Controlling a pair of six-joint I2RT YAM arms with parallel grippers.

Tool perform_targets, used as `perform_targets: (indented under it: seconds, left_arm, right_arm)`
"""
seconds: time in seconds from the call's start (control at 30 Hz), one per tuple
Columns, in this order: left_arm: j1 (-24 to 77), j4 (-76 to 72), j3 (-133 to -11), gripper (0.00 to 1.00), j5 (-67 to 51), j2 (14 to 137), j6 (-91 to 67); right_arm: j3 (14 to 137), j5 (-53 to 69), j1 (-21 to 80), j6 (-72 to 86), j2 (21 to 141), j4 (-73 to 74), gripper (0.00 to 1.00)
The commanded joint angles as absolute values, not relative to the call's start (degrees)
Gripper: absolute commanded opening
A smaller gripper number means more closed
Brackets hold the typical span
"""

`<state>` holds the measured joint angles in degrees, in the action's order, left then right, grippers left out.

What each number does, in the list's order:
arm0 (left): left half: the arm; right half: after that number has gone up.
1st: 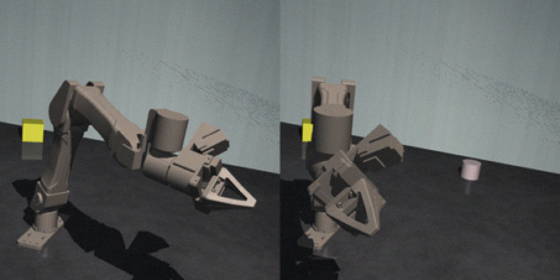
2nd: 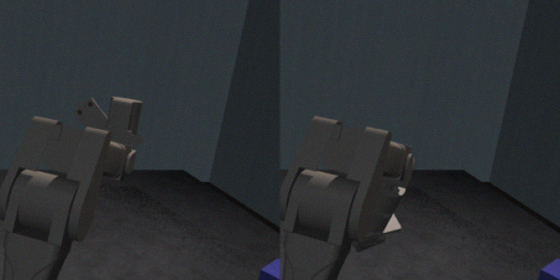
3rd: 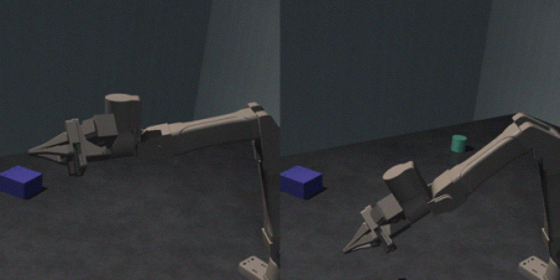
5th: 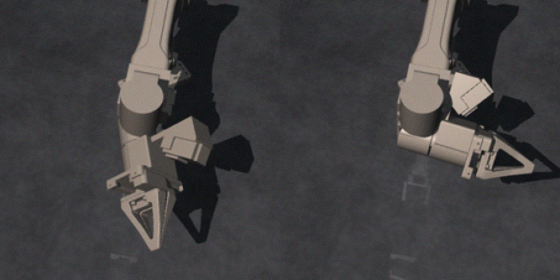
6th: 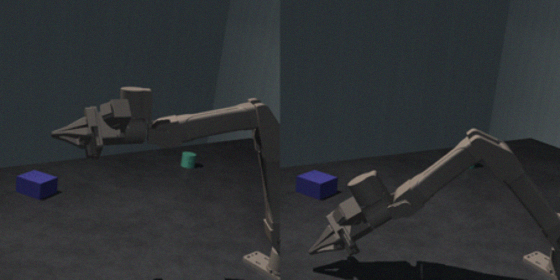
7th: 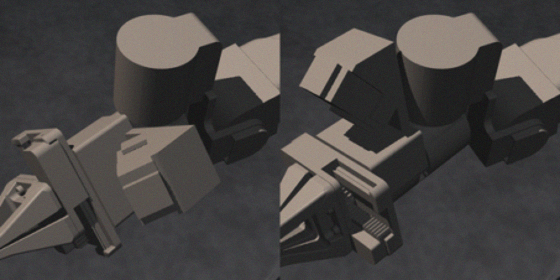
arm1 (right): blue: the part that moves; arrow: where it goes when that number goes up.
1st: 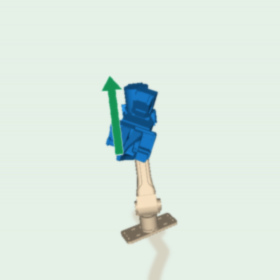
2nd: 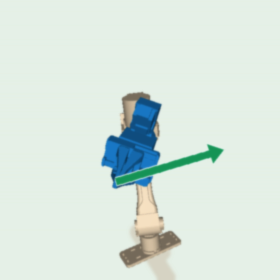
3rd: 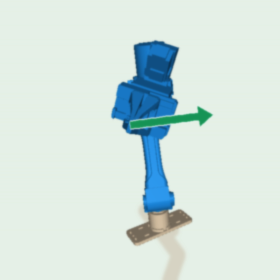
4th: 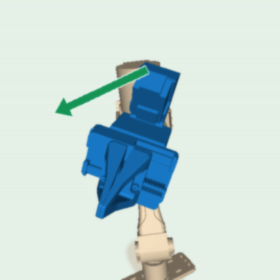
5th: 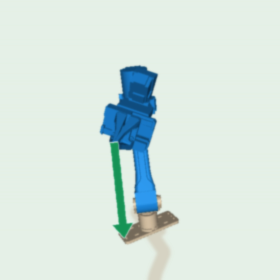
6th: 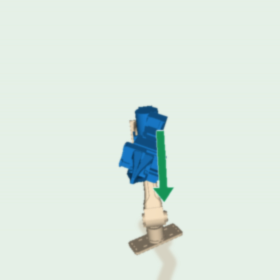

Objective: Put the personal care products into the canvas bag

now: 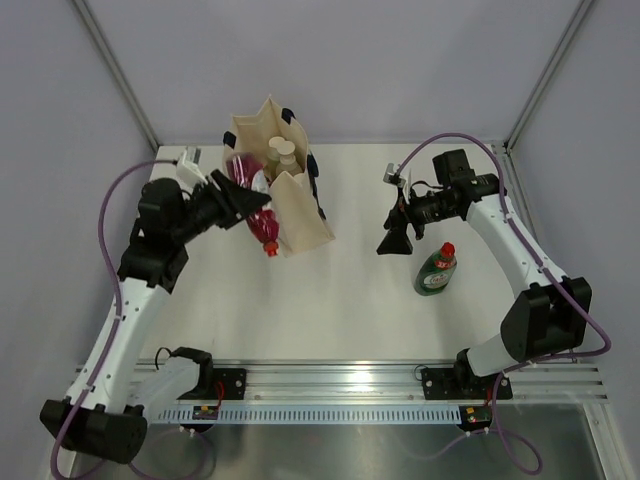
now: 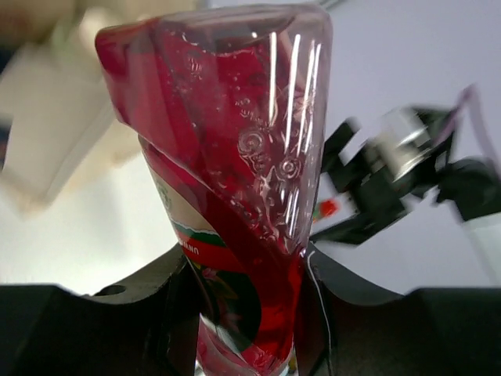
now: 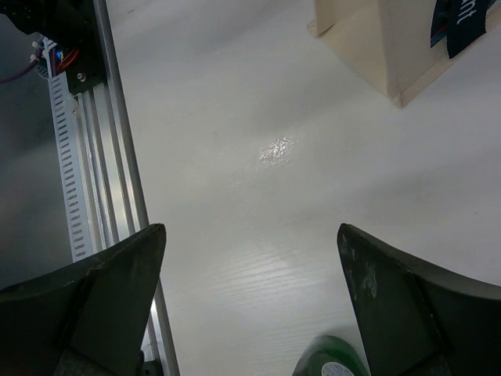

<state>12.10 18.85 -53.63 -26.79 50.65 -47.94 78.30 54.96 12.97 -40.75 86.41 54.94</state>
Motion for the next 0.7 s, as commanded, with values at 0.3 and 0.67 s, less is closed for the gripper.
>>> perform_targets:
  seconds: [0.3, 0.67]
  left_arm:
    - [8.09, 7.03, -100.68, 0.0, -15.65, 91.53, -43.42]
    - [8.17, 14.68, -105.57, 0.14, -15.36, 102.93, -38.76]
  right_arm:
    - [78.93, 52.56, 13.36, -40.61, 79.9, 54.76, 1.0]
    - [73.3, 48.78, 12.48, -37.44, 74.8, 50.72, 0.99]
